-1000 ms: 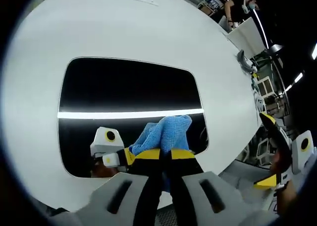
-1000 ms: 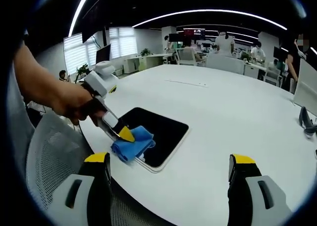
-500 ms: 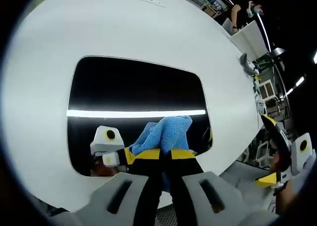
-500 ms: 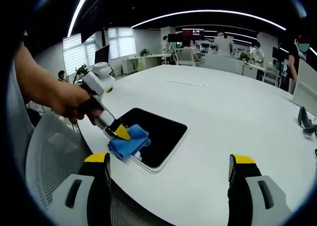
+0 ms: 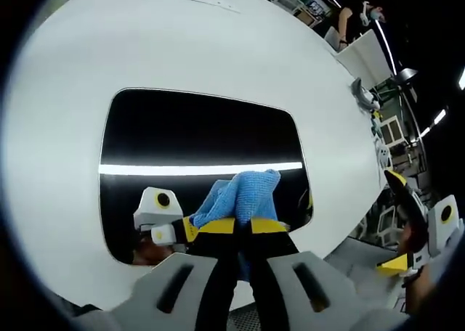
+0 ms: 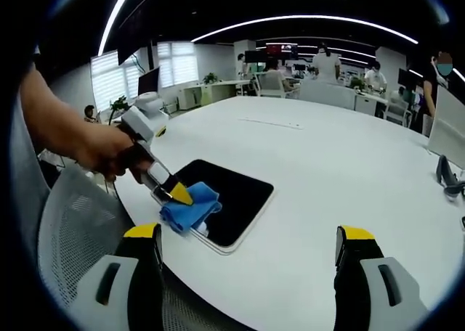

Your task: Wipe the mirror surface with the cleaning cloth until all visible marks leave the cleaned area.

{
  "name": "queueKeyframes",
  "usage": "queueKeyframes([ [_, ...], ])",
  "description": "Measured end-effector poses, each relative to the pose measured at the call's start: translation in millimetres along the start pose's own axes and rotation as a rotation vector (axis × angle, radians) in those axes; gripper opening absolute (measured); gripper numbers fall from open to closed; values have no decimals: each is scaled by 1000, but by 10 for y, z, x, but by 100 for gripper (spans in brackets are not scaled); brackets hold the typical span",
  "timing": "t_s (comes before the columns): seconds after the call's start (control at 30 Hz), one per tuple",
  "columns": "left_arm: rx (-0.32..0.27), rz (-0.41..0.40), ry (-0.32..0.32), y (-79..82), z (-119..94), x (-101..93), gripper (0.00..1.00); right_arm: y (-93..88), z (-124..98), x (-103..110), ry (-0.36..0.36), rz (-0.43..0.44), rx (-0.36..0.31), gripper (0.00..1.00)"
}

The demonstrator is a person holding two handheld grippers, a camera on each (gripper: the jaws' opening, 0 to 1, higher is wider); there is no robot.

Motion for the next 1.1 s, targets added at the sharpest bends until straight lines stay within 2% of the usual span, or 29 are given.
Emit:
queueKeyframes([
  [0.27, 5, 1, -9, 113, 35, 24, 1, 2, -1, -8, -7, -1, -2, 99],
  [0.77, 0, 18, -11, 484, 178, 114, 1, -3, 12, -20, -12, 3, 4, 99],
  [1.1, -7, 29, -10, 677, 254, 115, 1, -3, 13, -40, -18, 7, 3, 99],
])
Point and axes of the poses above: the point that each gripper's makers call its tool centre point, and the gripper's own axes: z roughly forward along the fingers, x roughly to its left, y roughly out of its top, the point moved 3 cm from there along -z, roughly backward along the fingers, and after that the axes turned 3 degrees about -x, right-handed, at the moved point
